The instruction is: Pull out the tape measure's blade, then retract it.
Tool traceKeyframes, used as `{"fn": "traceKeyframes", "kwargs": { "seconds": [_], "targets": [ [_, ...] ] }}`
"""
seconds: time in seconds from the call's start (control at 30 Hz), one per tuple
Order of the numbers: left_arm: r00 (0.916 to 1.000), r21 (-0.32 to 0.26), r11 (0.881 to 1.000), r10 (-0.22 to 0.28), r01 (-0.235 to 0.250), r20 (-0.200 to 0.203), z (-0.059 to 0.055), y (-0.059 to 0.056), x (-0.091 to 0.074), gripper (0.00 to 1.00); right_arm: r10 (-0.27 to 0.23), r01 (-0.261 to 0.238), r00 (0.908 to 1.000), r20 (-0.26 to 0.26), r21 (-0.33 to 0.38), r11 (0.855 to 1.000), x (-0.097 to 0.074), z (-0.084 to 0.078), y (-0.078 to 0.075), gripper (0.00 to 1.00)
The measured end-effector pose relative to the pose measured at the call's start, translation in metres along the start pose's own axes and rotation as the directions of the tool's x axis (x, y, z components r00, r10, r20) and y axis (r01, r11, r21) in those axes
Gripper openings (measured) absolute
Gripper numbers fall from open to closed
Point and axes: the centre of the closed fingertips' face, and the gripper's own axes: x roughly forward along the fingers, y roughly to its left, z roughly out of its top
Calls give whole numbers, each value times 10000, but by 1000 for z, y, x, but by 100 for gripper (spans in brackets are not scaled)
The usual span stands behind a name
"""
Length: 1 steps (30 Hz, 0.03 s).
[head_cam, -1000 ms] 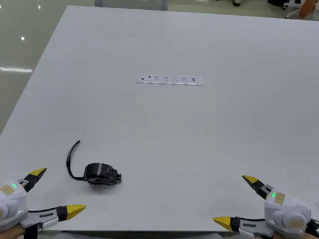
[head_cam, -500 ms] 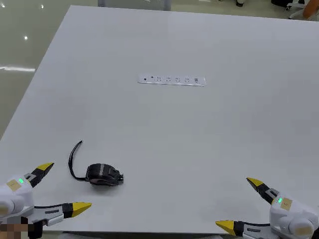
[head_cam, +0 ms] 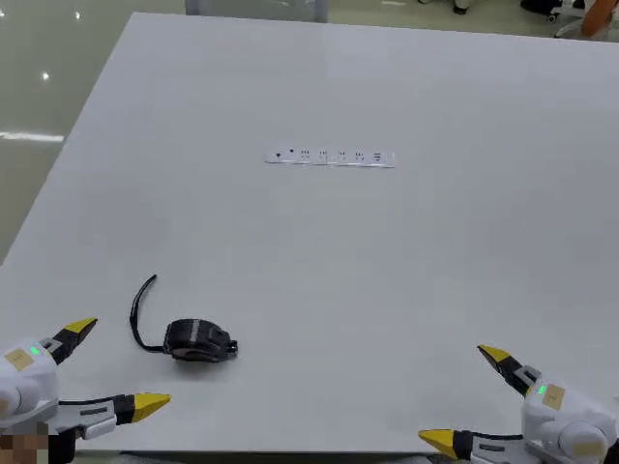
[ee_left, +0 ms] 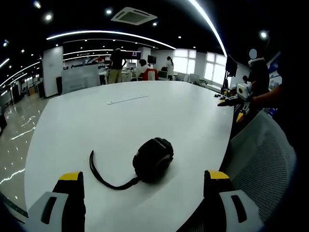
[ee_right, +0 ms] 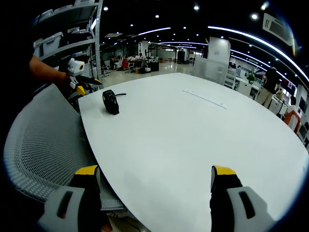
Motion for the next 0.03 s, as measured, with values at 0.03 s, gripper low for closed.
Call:
{"fn": "traceKeyframes", "kwargs": {
  "seconds": [0.03],
  "targets": [
    [10000, -1, 10000, -18, 18, -8, 0, 0, 0, 100, -14, 14, 10000, -6, 0, 10000, 0, -1, 1, 97]
  ]
}}
